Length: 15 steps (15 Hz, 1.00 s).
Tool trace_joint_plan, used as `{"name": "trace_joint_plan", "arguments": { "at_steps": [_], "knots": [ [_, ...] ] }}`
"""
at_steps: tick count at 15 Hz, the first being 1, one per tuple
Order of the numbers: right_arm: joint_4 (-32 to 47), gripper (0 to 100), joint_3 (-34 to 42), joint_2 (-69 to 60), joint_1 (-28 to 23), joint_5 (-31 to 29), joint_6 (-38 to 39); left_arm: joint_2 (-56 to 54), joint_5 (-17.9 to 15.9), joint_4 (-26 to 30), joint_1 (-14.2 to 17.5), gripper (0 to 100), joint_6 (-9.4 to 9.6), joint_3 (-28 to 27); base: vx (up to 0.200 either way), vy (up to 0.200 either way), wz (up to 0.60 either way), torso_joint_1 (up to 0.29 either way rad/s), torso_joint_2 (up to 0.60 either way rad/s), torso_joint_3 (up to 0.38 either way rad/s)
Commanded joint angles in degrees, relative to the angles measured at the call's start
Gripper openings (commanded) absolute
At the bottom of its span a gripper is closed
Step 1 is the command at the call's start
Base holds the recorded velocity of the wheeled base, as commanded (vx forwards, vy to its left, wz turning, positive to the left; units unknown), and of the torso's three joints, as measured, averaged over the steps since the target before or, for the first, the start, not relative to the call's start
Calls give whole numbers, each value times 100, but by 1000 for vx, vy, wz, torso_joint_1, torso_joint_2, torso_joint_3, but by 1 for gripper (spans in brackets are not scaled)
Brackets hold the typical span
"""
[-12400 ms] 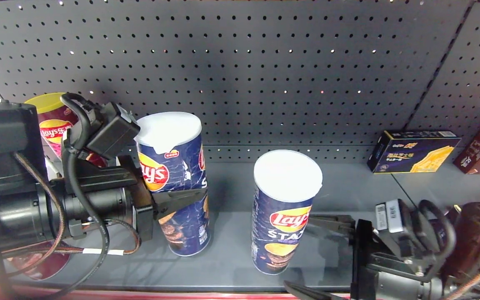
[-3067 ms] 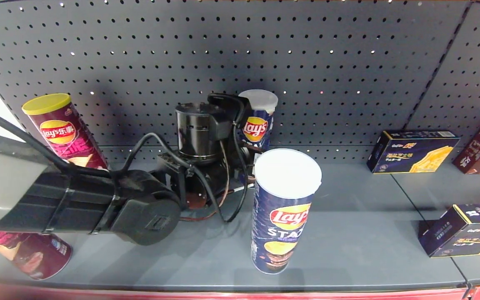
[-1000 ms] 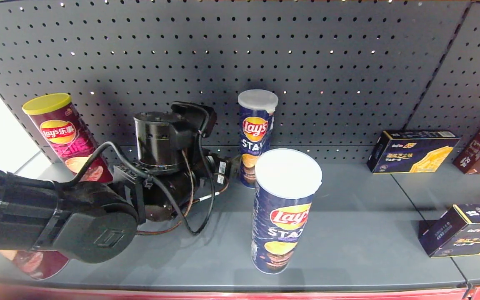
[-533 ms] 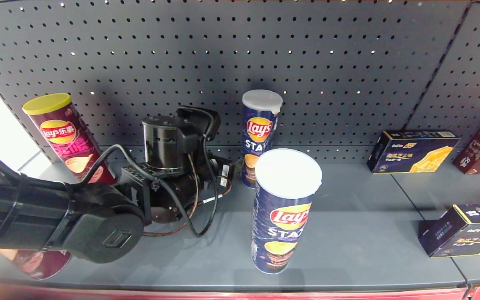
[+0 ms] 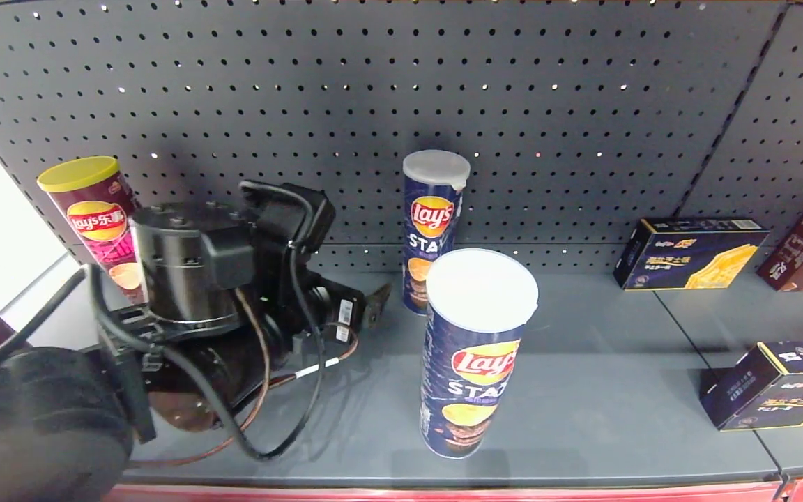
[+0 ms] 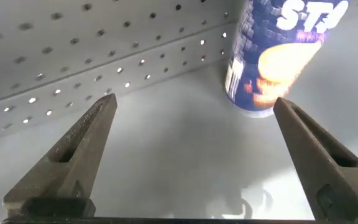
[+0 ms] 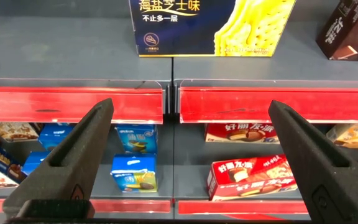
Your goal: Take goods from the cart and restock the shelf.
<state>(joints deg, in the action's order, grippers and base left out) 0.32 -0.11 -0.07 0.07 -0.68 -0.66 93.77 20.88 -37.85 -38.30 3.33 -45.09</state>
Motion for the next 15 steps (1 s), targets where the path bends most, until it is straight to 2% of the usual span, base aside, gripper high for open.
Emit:
{"name": "trace_joint_plan", "arguments": {
  "at_steps": [1,4,10,12,15],
  "knots": [
    [-5,100,2,7,1,-2,-4,-1326,-5,15,-230,100,63,906,0,0,0,0,0,0],
    [-5,100,-7,7,1,-2,-4,-2398,-23,23,-336,100,195,1714,0,0,0,0,0,0],
    [-5,100,-7,7,1,-2,-4,-4024,-23,23,-845,100,203,2848,0,0,0,0,0,0],
    [3,100,2,7,1,-2,-4,-4596,-23,23,-1241,100,195,3191,0,0,0,0,0,0],
    [3,100,-7,7,1,-2,-4,-5255,-93,32,-1672,100,203,3745,0,0,0,0,0,0]
  ]
}}
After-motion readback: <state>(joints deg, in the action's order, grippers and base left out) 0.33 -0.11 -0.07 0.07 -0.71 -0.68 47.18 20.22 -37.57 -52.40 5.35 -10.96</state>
